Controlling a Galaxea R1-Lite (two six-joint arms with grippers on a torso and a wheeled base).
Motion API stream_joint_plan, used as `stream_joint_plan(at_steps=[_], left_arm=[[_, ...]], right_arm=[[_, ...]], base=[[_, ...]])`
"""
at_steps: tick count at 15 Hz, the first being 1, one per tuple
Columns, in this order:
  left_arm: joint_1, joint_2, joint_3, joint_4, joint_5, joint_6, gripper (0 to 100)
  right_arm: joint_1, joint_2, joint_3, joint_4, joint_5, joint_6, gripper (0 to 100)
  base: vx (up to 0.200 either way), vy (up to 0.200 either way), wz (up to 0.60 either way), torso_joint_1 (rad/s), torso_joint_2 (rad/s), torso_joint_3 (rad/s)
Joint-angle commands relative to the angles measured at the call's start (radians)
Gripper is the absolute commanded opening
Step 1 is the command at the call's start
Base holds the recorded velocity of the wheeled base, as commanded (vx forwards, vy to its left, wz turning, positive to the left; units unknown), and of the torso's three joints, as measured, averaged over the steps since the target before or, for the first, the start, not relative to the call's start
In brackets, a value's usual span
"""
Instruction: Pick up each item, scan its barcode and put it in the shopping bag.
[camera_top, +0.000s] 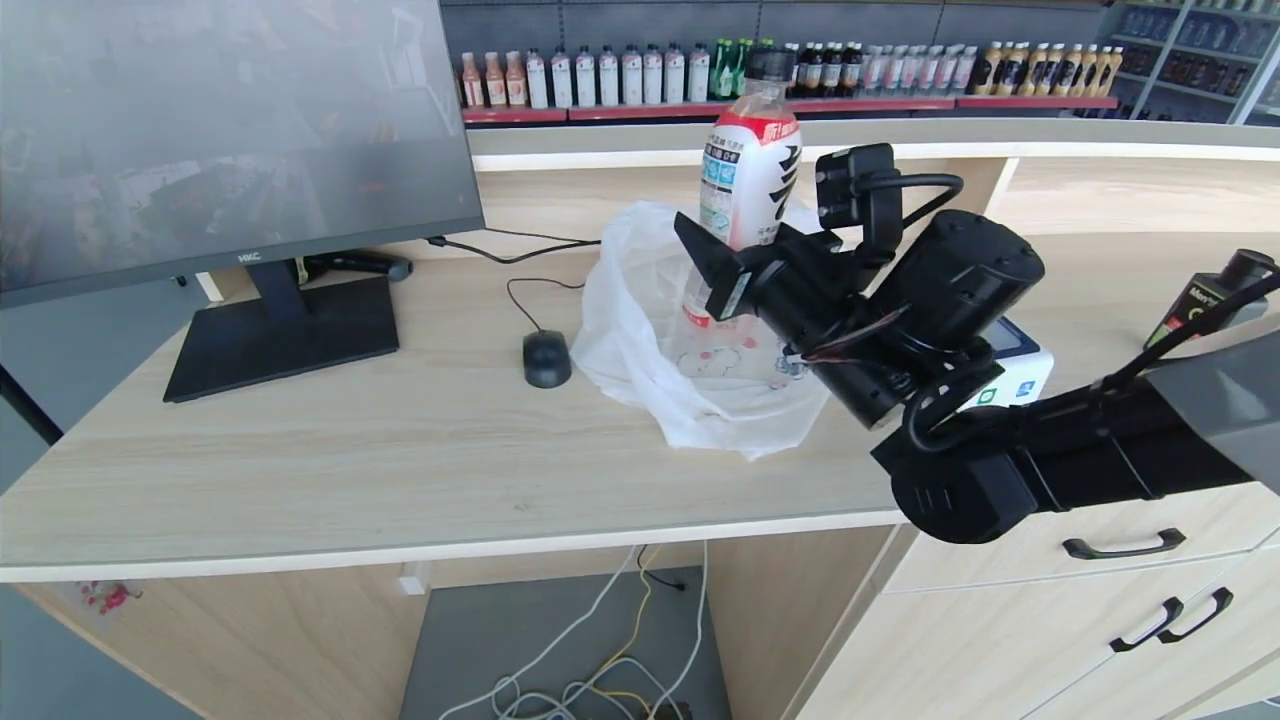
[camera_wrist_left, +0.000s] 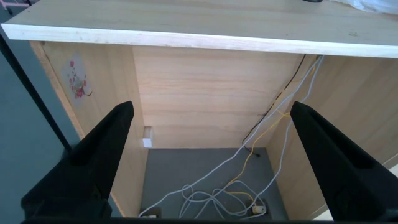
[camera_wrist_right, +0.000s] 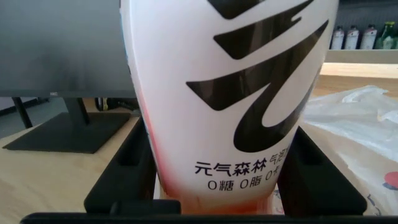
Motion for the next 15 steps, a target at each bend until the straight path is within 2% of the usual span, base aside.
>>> stream_joint_plan(at_steps=[1,6,9,15], left_arm=[[-0.001,0.0,0.0,0.0,0.0,0.0,100],[-0.001,0.0,0.0,0.0,0.0,0.0,100],[-0.001,0.0,0.0,0.0,0.0,0.0,100],[-0.001,0.0,0.0,0.0,0.0,0.0,100]], right_arm=[[-0.018,0.074,-0.087,0.007,0.002,0.02,0],[-0.084,0.148,-0.142,0.007,0.025,0.06,0],[-0.105,0.2,-0.22,0.01,0.034,0.068,0],[-0.104,0.257,-0.328,0.103,0.031,0.068,0]], base=[[0.0,0.0,0.0,0.0,0.0,0.0],[0.0,0.0,0.0,0.0,0.0,0.0],[0.0,0.0,0.0,0.0,0.0,0.0],[0.0,0.0,0.0,0.0,0.0,0.0]])
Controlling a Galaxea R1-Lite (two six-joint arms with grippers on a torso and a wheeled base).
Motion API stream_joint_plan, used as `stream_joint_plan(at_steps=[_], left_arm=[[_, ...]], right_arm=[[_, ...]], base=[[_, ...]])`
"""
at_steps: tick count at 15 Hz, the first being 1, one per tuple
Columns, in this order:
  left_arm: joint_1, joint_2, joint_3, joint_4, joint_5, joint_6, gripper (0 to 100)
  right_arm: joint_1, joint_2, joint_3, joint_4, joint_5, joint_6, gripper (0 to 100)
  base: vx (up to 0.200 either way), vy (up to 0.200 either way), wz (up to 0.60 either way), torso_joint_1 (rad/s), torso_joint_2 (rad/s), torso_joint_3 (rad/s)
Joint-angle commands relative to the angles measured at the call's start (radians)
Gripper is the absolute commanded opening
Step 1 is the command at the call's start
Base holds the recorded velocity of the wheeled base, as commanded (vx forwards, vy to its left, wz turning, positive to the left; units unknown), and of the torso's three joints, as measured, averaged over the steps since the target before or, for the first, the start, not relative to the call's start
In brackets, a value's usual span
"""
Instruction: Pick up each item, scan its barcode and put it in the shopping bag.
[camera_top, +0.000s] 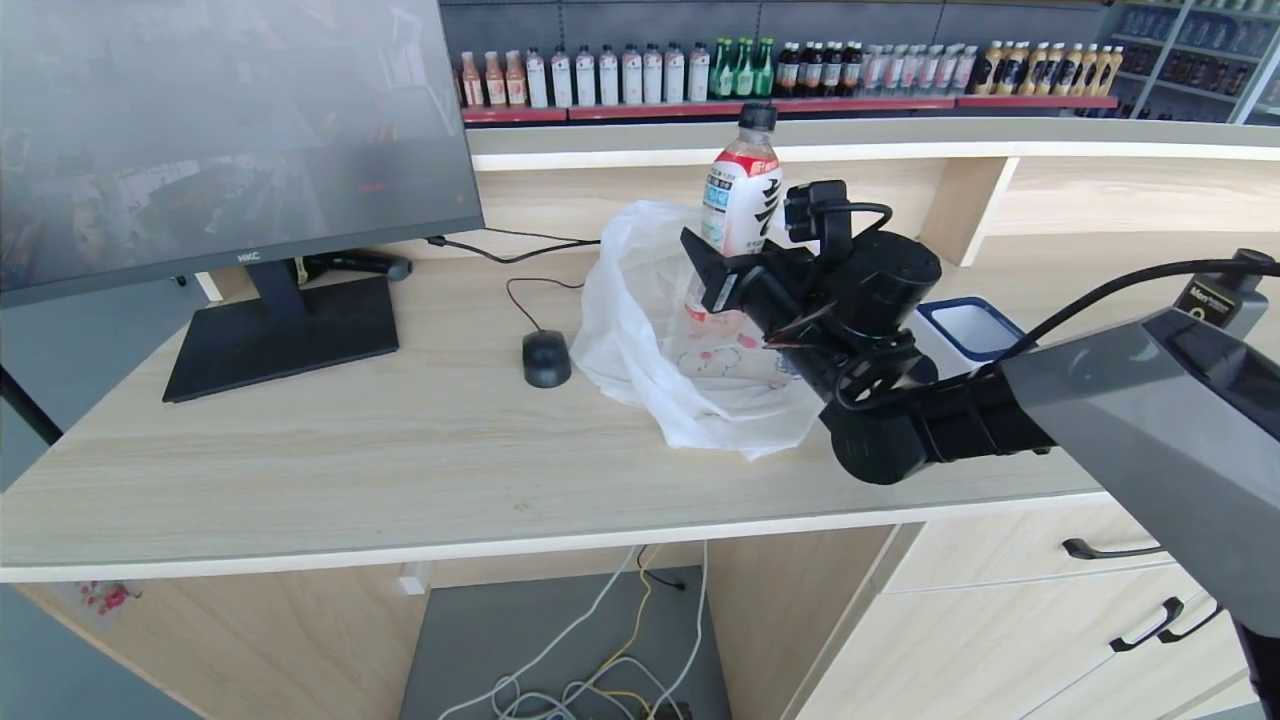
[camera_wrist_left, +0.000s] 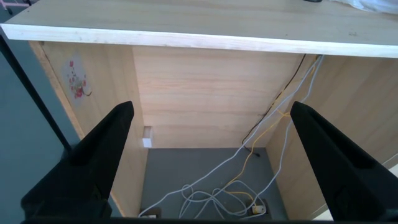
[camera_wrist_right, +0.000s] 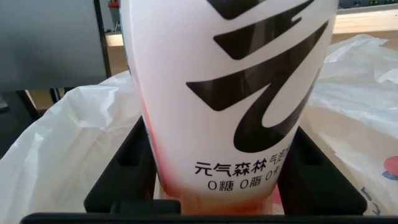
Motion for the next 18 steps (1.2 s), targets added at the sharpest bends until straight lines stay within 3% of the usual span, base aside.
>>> stream_joint_plan(at_steps=[1,5,9,18], left_arm=[[0.001,0.0,0.0,0.0,0.0,-0.001,100],[-0.001,0.0,0.0,0.0,0.0,-0.001,100],[-0.001,0.0,0.0,0.0,0.0,-0.001,100],[-0.001,0.0,0.0,0.0,0.0,-0.001,100]], right_arm=[[0.001,0.032,-0.041,0.014,-0.002,-0.001,0],[0.0,0.042,-0.072,0.088,-0.005,-0.006,0],[0.0,0.102,-0.198,0.148,-0.005,-0.006,0],[0.003,0.111,-0.186,0.151,-0.007,-0.017,0]], base=[[0.0,0.0,0.0,0.0,0.0,0.0],[0.0,0.0,0.0,0.0,0.0,0.0],[0.0,0.0,0.0,0.0,0.0,0.0],[0.0,0.0,0.0,0.0,0.0,0.0]])
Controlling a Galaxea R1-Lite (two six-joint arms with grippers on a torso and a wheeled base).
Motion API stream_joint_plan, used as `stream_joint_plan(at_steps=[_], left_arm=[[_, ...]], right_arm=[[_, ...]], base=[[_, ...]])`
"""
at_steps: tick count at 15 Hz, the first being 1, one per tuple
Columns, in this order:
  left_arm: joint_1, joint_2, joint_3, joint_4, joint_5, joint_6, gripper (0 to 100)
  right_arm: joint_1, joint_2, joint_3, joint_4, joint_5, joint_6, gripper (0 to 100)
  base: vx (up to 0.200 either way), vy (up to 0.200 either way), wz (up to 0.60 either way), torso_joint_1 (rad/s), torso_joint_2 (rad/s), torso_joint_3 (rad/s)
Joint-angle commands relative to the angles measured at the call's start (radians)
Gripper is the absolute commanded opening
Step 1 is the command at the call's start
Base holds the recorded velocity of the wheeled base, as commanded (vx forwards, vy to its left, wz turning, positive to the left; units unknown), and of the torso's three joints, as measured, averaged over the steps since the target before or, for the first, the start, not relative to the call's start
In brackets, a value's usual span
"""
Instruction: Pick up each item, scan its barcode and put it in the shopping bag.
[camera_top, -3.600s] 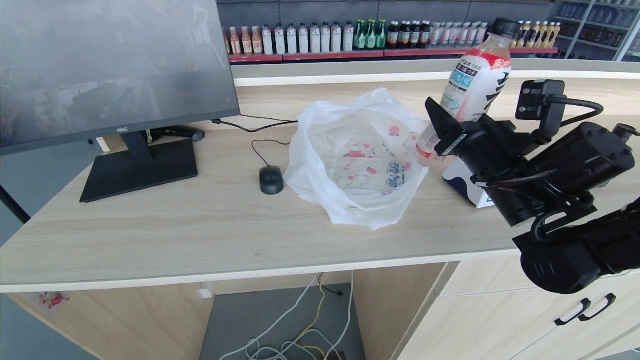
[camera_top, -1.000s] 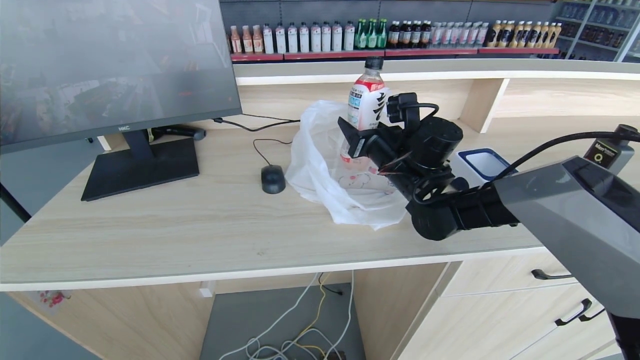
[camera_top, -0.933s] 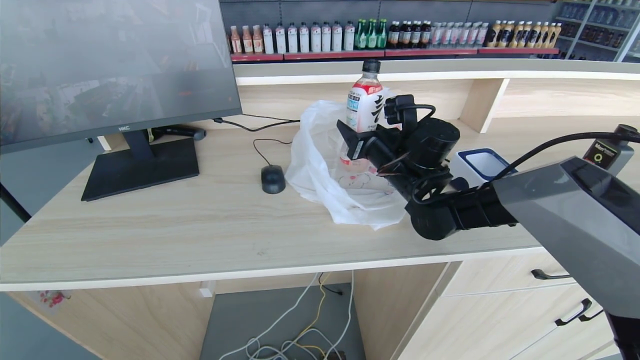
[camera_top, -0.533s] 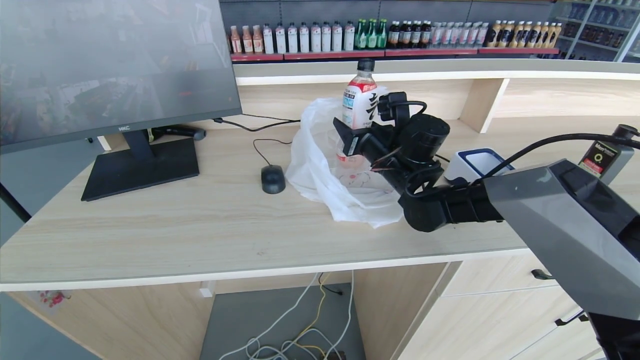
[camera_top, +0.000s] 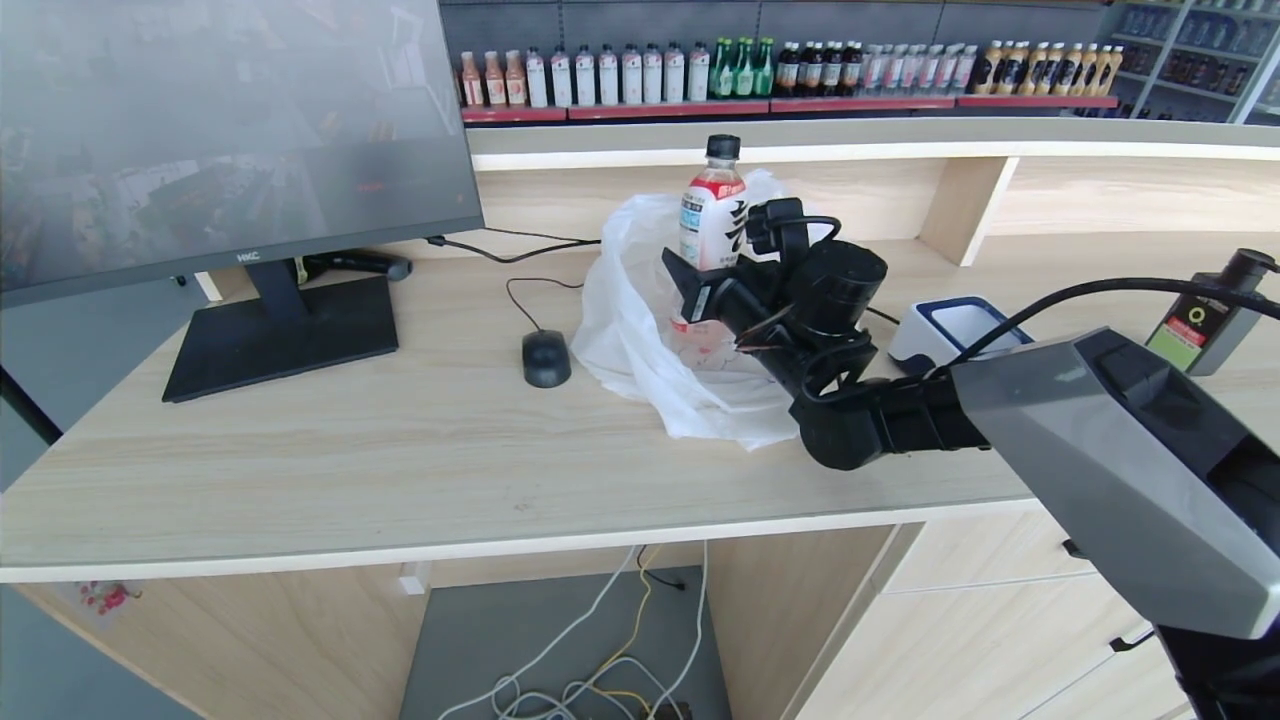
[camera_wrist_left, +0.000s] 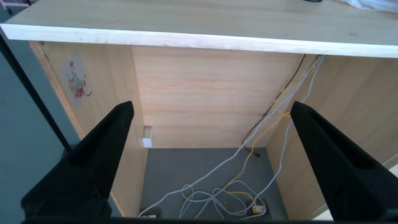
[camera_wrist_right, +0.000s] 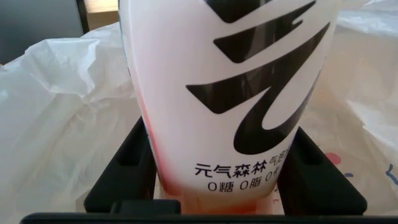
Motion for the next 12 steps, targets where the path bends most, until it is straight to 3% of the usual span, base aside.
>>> stream_joint_plan(at_steps=[1,12], left_arm=[[-0.001,0.0,0.0,0.0,0.0,0.0,100],[-0.001,0.0,0.0,0.0,0.0,0.0,100]], right_arm=[[0.004,-0.005,0.016,-0.002,0.0,0.001,0],[0.011,-0.099,0.265,-0.061,0.0,0.003,0]], base=[[0.0,0.0,0.0,0.0,0.0,0.0],[0.0,0.0,0.0,0.0,0.0,0.0]])
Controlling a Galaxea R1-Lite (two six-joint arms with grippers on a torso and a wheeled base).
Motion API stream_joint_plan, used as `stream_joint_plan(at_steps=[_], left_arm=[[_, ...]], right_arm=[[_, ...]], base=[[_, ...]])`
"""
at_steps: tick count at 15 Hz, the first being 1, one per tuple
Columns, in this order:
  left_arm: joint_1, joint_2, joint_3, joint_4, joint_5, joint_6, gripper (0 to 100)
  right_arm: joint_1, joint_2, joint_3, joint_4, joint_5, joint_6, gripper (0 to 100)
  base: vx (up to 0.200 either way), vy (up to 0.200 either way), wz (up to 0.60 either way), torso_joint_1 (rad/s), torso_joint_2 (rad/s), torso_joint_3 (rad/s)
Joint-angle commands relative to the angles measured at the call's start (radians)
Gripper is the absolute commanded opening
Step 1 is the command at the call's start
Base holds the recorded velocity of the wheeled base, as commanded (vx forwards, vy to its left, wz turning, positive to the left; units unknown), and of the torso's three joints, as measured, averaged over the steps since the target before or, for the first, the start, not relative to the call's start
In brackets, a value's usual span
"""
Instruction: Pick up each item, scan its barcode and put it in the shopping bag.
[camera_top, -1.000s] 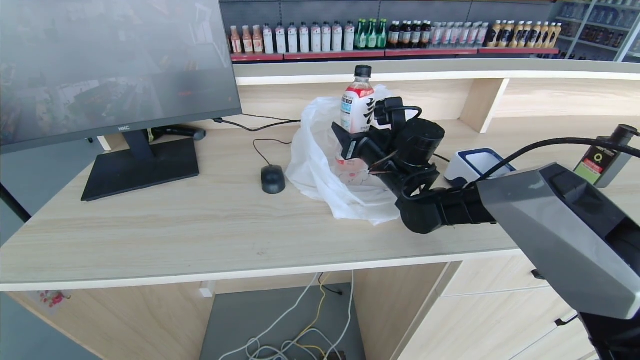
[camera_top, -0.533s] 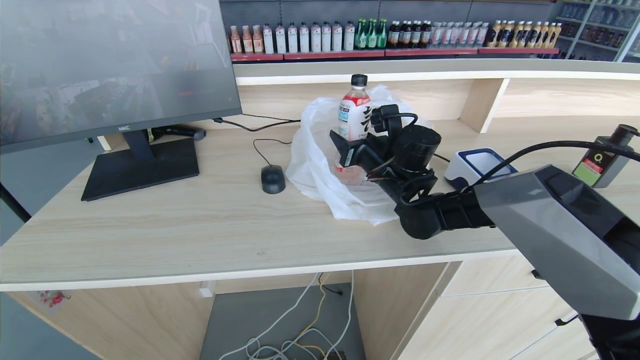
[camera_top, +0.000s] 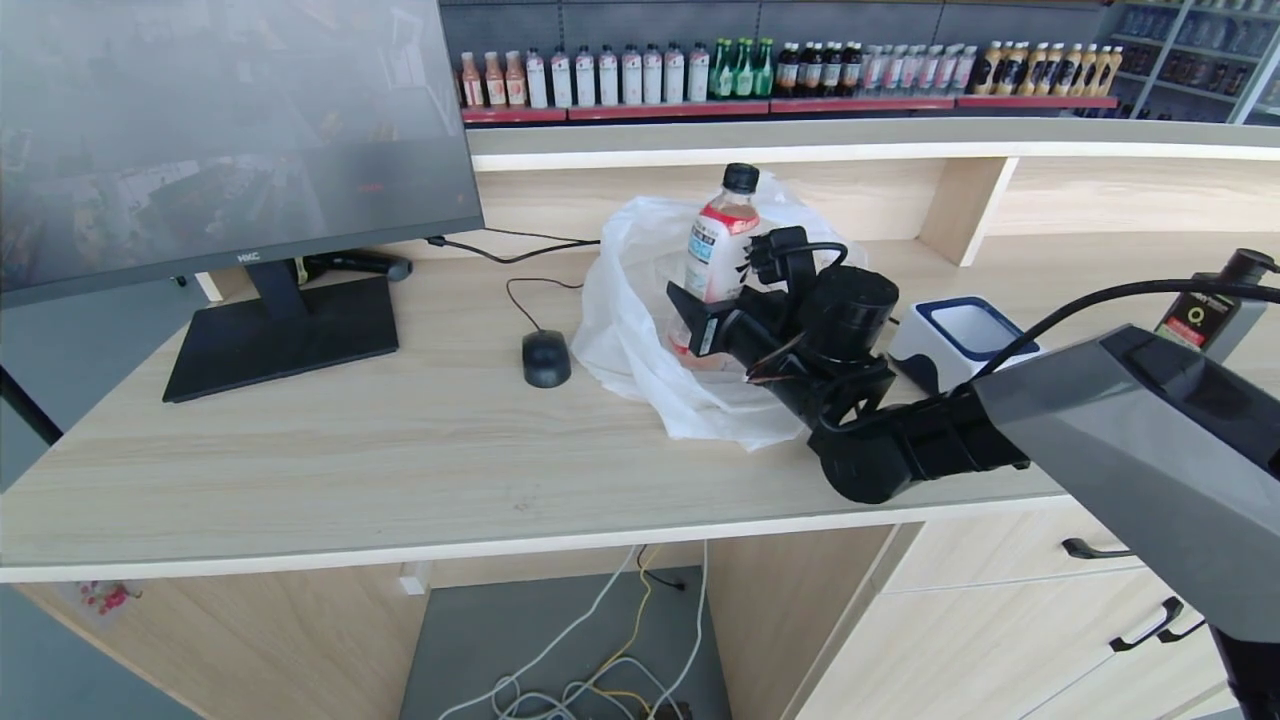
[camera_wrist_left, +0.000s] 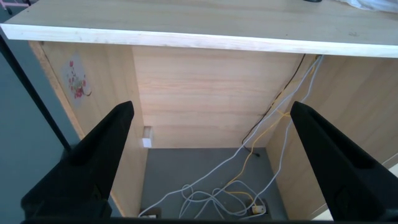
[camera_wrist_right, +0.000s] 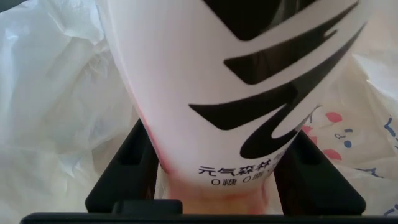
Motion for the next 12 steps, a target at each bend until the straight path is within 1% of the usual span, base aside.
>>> stream_joint_plan(at_steps=[1,3,10,12], left_arm=[[0.002,0.0,0.0,0.0,0.0,0.0,100],[0.0,0.0,0.0,0.0,0.0,0.0,100],[0.0,0.0,0.0,0.0,0.0,0.0,100],[0.002,0.0,0.0,0.0,0.0,0.0,100]], right_arm=[[0.0,-0.024,0.052,-0.018,0.002,0.001,0],[0.002,-0.035,0.093,-0.034,0.002,0.001,0],[0.002,-0.035,0.092,-0.028,0.004,-0.007,0],[0.019,-0.028,0.095,-0.028,0.004,-0.02,0]], base=[[0.0,0.0,0.0,0.0,0.0,0.0],[0.0,0.0,0.0,0.0,0.0,0.0],[0.0,0.0,0.0,0.0,0.0,0.0],[0.0,0.0,0.0,0.0,0.0,0.0]])
